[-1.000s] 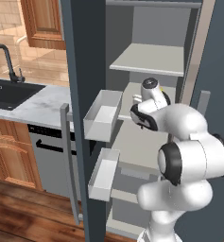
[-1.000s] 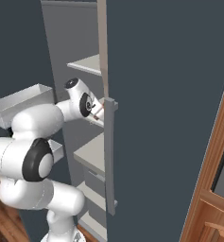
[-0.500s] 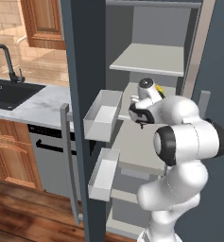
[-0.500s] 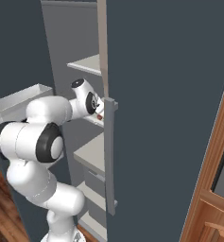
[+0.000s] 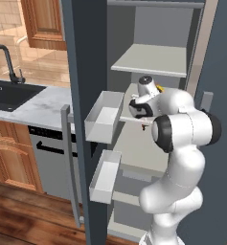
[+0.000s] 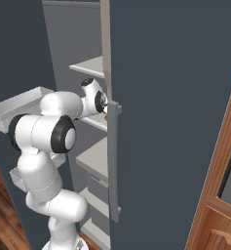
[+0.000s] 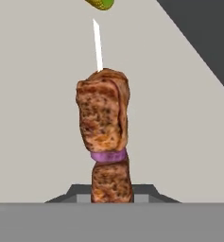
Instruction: Store the kebab skewer in the freezer for long-term storage. Close the freezer door after placing the cooked food.
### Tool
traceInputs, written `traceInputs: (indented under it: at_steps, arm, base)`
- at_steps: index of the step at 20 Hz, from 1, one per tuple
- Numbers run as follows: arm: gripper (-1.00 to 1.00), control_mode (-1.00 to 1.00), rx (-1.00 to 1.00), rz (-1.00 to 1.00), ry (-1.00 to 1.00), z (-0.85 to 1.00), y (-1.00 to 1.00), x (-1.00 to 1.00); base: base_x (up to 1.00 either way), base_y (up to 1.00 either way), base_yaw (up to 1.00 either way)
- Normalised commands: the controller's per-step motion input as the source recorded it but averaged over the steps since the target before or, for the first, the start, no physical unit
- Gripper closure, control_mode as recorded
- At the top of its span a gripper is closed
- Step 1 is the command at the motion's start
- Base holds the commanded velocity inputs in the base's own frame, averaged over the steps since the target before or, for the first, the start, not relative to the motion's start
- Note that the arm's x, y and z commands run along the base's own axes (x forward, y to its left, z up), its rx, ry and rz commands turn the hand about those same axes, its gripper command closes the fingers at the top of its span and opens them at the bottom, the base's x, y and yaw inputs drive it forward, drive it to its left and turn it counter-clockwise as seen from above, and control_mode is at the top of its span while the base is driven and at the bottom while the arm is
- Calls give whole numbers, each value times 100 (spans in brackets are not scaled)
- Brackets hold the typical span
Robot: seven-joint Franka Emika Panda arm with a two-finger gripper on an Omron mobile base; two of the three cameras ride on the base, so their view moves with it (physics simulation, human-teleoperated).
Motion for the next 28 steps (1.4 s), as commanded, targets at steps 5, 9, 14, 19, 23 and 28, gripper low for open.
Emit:
traceInputs:
  at_steps: [5, 9, 14, 19, 23, 28]
  arm:
    - [100, -100, 0, 0, 0, -20, -11, 37]
    - [100, -100, 0, 0, 0, -22, -12, 35]
    - [100, -100, 0, 0, 0, -31, -13, 24]
    - [100, -100, 0, 1, 0, -26, -2, 13]
    - [100, -100, 0, 2, 0, -7, 0, 4]
    - [-100, -100, 0, 1, 0, 0, 0, 0]
  base:
    - [0, 0, 0]
    - [0, 0, 0]
    - [0, 0, 0]
    - [0, 0, 0]
    - [0, 0, 0]
    - [0, 0, 0]
